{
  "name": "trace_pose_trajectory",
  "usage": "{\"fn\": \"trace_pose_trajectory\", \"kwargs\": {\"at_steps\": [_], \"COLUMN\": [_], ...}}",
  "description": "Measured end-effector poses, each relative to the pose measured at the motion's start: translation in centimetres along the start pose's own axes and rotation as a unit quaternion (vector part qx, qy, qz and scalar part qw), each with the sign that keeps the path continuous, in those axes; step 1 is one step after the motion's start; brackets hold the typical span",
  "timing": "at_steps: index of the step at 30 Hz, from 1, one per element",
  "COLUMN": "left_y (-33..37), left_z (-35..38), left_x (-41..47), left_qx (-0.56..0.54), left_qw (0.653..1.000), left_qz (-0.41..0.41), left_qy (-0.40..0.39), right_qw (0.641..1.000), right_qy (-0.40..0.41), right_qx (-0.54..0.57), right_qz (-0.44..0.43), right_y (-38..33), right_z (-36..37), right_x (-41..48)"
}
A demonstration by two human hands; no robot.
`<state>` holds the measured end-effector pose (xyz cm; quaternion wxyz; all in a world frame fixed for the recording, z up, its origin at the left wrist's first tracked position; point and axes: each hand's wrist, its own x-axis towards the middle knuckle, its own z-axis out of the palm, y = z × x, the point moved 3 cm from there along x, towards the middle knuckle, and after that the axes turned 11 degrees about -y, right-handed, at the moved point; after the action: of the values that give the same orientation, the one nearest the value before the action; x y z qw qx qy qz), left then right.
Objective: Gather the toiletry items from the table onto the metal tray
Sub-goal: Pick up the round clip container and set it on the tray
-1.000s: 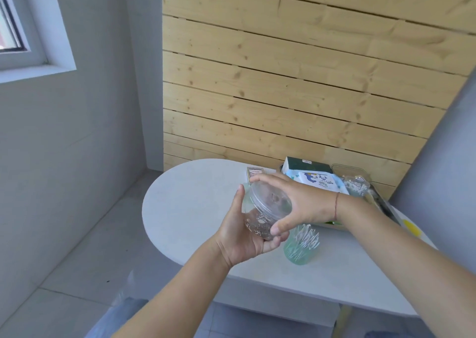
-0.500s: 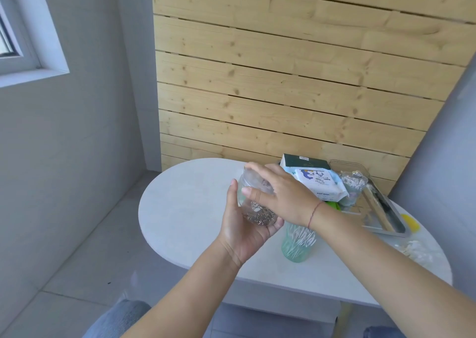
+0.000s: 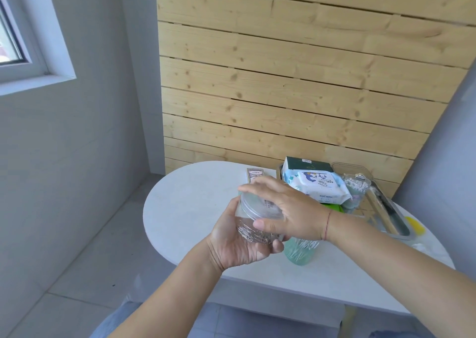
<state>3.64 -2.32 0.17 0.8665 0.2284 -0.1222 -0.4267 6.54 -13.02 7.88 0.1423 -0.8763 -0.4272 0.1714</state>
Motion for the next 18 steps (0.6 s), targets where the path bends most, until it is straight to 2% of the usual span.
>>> {"fn": "trace_pose_trajectory", "kwargs": {"at_steps": [2,4,6,8,10,13,15,18], "left_y": [0.3,0.5,0.5,0.4,0.5,0.6,0.8,2.3], "left_z": [0.0,0.2,0.3,0.6,0.8,0.8,0.5,1.5], "left_x": [0.2,0.6,1.1,1.6,1.8,1.7,1.4,0.6], "left_qx": [0.005,0.002,0.015,0.025,0.024,0.034,0.105,0.197], "left_qw": [0.997,0.987,0.970,0.959,0.952,0.947,0.940,0.906], "left_qz": [0.047,0.130,0.207,0.250,0.272,0.278,0.250,0.233], "left_qy": [0.057,0.098,0.124,0.134,0.138,0.157,0.205,0.294], "right_qw": [0.999,0.992,0.979,0.964,0.955,0.952,0.950,0.941], "right_qy": [0.045,0.100,0.160,0.208,0.228,0.206,0.201,0.235], "right_qx": [0.027,0.072,0.110,0.134,0.129,0.144,0.139,0.048], "right_qz": [0.008,0.027,0.055,0.097,0.136,0.173,0.196,0.240], "right_y": [-0.1,0.0,-0.2,-0.6,-0.9,-0.8,-0.5,0.3], "right_z": [0.1,0.1,0.2,0.4,0.5,0.5,0.2,-1.4], "right_x": [0.3,0.8,1.3,1.9,2.4,2.5,1.9,0.4]}}
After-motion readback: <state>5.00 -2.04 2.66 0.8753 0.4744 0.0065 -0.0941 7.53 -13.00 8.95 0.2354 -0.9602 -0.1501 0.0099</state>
